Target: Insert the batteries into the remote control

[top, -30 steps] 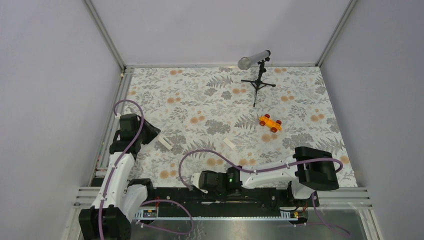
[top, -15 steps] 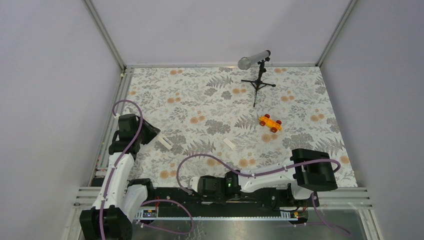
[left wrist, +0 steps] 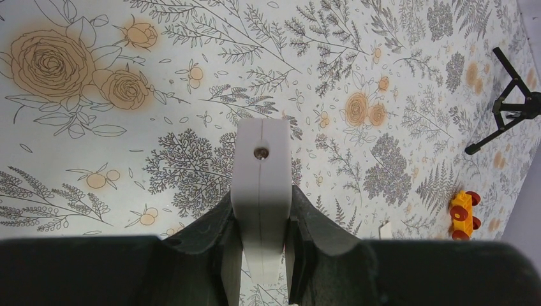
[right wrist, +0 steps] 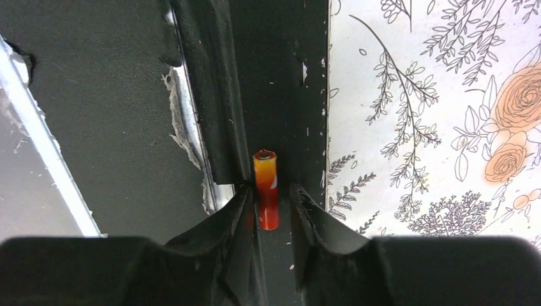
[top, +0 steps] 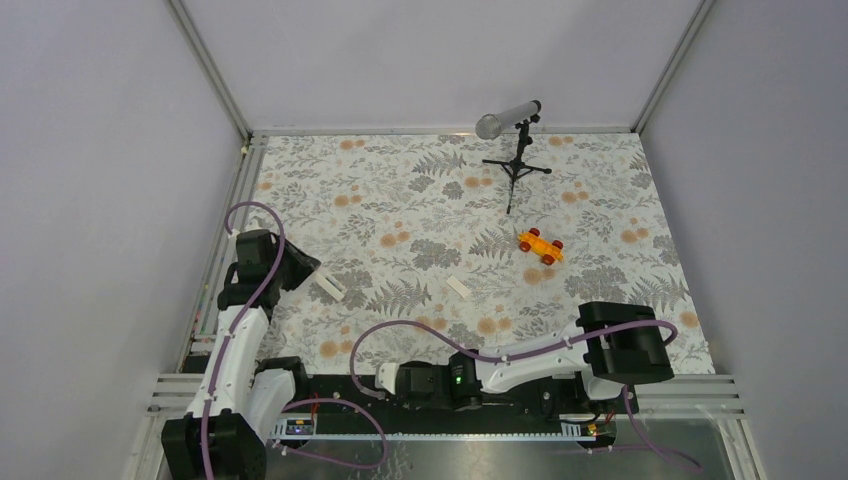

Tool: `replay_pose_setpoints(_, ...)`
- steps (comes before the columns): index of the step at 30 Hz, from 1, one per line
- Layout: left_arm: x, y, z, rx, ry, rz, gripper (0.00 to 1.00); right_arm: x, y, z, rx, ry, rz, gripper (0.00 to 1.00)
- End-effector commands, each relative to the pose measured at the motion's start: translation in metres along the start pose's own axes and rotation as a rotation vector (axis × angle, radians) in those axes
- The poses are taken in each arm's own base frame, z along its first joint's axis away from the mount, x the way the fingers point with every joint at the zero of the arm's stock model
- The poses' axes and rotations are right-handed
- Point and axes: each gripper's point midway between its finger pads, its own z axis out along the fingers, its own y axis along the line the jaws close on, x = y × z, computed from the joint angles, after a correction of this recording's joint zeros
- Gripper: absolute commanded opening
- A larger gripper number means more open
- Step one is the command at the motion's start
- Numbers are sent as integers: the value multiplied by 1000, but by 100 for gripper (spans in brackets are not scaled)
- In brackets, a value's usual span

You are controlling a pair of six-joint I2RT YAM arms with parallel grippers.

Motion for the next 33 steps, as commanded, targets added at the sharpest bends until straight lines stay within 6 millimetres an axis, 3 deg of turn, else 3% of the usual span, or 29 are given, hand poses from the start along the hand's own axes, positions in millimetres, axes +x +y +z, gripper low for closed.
replay_pose_setpoints(1,-12,-13,-2,65,-45,15,0,18,-17,4,100,56,-55,25)
replay_pose_setpoints(4,-13,-13,-2,65,-45,14,0,14,-18,2,108,44,-38,14)
replay_pose_setpoints(12,-13,-13,-2,70,-44,11,0,-5,-19,-14,88,-24,47,13)
replay_pose_setpoints(19,-14,-14,-4,71,-48,12,0,4,-54,-10,126,-4,263,14)
replay_pose_setpoints(25,-14,-15,-6,75,-49,12,0,31,-90,-4,200,113,482,16)
replay_pose_setpoints(29,-14,-16,-7,78,-47,12,0,39,-92,-1,242,203,630,16)
replay_pose_setpoints(33,-13,-16,-8,78,-46,14,0,29,-84,2,211,193,733,17)
